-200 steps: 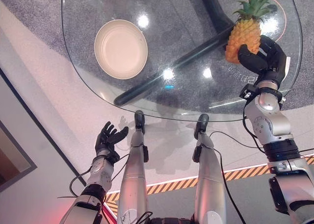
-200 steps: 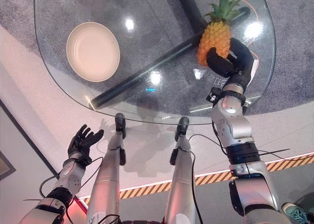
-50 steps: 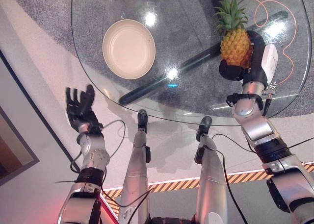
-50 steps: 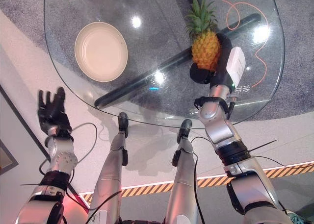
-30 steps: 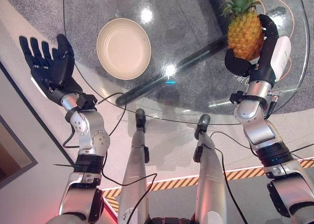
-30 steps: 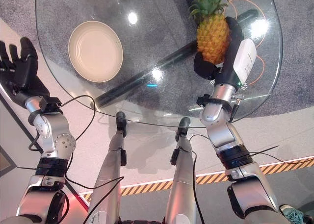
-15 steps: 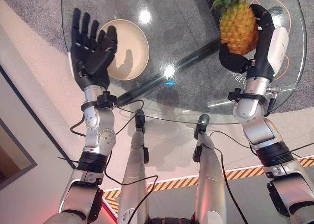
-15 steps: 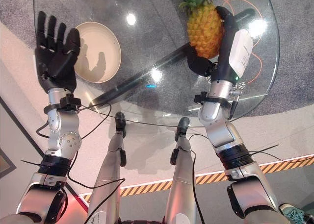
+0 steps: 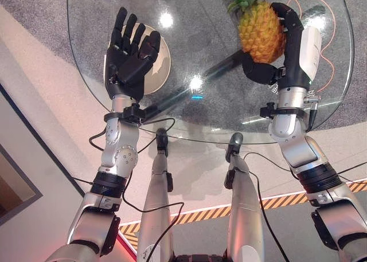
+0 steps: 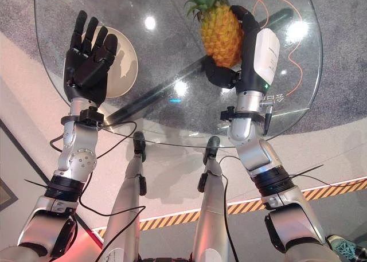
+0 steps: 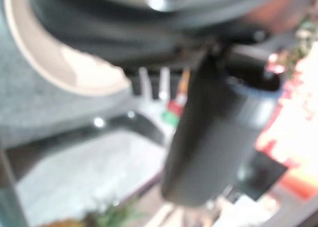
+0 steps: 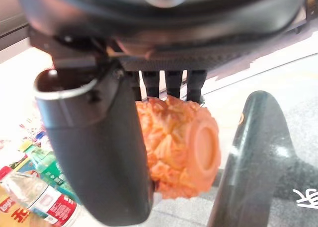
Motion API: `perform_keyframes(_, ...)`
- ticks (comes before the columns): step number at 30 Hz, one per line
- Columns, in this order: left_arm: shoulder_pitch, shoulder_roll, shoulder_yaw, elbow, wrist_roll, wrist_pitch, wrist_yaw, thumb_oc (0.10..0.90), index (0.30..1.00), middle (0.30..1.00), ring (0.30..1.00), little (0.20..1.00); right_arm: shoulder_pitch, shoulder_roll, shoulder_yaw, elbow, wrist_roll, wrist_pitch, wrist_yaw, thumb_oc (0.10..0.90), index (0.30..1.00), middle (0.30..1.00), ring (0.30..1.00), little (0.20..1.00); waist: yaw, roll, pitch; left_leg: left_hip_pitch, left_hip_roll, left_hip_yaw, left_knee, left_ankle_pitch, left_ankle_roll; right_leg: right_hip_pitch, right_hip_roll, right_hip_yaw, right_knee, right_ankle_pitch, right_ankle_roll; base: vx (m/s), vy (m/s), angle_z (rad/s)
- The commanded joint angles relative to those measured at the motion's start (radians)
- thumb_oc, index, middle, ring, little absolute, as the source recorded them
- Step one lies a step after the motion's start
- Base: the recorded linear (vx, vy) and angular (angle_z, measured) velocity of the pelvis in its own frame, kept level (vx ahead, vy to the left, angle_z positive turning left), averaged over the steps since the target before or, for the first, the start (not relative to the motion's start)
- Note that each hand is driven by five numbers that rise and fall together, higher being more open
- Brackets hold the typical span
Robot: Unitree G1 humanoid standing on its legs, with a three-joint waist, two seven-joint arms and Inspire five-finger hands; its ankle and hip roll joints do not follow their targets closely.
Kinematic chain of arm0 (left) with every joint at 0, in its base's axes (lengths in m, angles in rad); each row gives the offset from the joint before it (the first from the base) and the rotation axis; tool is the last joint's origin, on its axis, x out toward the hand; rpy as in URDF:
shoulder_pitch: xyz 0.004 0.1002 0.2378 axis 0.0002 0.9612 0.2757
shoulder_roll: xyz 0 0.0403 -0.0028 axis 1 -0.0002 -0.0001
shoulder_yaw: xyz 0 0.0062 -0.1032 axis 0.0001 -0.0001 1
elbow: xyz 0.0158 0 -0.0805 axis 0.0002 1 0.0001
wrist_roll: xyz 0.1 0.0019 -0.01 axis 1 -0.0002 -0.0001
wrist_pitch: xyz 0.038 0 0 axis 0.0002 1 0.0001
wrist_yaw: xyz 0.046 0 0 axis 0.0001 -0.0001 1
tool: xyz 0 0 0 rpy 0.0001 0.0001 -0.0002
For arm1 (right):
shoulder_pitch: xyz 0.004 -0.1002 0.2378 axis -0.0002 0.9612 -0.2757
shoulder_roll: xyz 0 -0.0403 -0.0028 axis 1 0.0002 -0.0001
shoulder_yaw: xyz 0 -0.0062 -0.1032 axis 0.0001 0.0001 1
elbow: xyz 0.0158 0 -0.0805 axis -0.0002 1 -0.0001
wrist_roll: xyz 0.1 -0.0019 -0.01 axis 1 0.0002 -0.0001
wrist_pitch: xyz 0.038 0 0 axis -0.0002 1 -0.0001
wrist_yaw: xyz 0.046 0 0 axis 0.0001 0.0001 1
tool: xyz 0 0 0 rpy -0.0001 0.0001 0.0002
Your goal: Pick up the fruit to the plate
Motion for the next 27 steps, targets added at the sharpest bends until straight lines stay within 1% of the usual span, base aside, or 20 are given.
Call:
perform_keyframes(1,-0.125,0.039,-0.011,-0.128,0.001,-0.038,-0.092,0.8,0.9,0.9,0.9,0.9,-0.162,-0.069,-0.018,-0.199,-0.087,-0.137,-0.021,0.1,0.3,0.3,0.3,0.2,-0.003,-0.01,-0.023,0.037,-0.032,0.029,0.008,-0.057,0.022,0.078,0.023,-0.057,-0.128,0.064,0.007,0.0,0.0,0.0)
perform_keyframes(4,-0.133,0.037,-0.016,-0.136,-0.005,-0.024,-0.095,0.8,0.9,0.9,0.9,0.9,-0.169,-0.07,-0.012,-0.202,-0.089,-0.142,-0.013,0.1,0.3,0.3,0.3,0.2,-0.004,-0.009,-0.023,0.043,-0.031,0.031,0.009,-0.064,0.021,0.082,0.023,-0.057,-0.126,0.057,0.009,0.0,0.0,0.0)
perform_keyframes(16,-0.181,0.029,-0.046,-0.16,-0.016,0.024,-0.079,0.8,0.9,0.9,0.9,0.9,-0.214,-0.072,0.017,-0.24,-0.093,-0.142,0.024,0.1,0.3,0.3,0.3,0.2,-0.009,-0.011,-0.023,0.041,-0.031,0.036,0.002,-0.061,0.021,0.081,0.024,-0.054,-0.135,0.061,0.01,0.0,0.0,0.0)
perform_keyframes(19,-0.19,0.026,-0.051,-0.155,-0.034,0.036,-0.087,0.8,0.9,0.9,0.9,0.9,-0.229,-0.075,0.026,-0.253,-0.089,-0.139,0.04,0.1,0.3,0.3,0.3,0.2,-0.01,-0.011,-0.023,0.034,-0.032,0.036,0.001,-0.052,0.021,0.075,0.023,-0.053,-0.138,0.07,0.009,0.0,0.0,0.0)
perform_keyframes(21,-0.19,0.024,-0.054,-0.153,-0.045,0.044,-0.088,0.8,0.9,0.9,0.9,0.9,-0.233,-0.074,0.033,-0.253,-0.087,-0.137,0.048,0.1,0.3,0.3,0.3,0.2,-0.01,-0.011,-0.023,0.041,-0.031,0.036,0.001,-0.059,0.02,0.081,0.024,-0.053,-0.136,0.063,0.01,0.0,0.0,0.0)
perform_keyframes(23,-0.198,0.02,-0.057,-0.152,-0.063,0.051,-0.087,0.8,0.9,0.9,0.9,0.9,-0.242,-0.07,0.039,-0.255,-0.093,-0.136,0.06,0.1,0.3,0.3,0.3,0.2,-0.011,-0.01,-0.023,0.031,-0.033,0.036,0.0,-0.052,0.022,0.072,0.023,-0.052,-0.14,0.071,0.009,0.0,0.0,0.0)
perform_keyframes(27,-0.198,0.01,-0.058,-0.144,-0.097,0.069,-0.089,0.8,0.9,0.9,0.9,0.9,-0.251,-0.07,0.059,-0.245,-0.091,-0.129,0.078,0.1,0.3,0.3,0.3,0.2,-0.009,-0.01,-0.023,0.039,-0.033,0.037,0.0,-0.058,0.02,0.081,0.022,-0.053,-0.141,0.066,0.01,0.0,0.0,0.0)
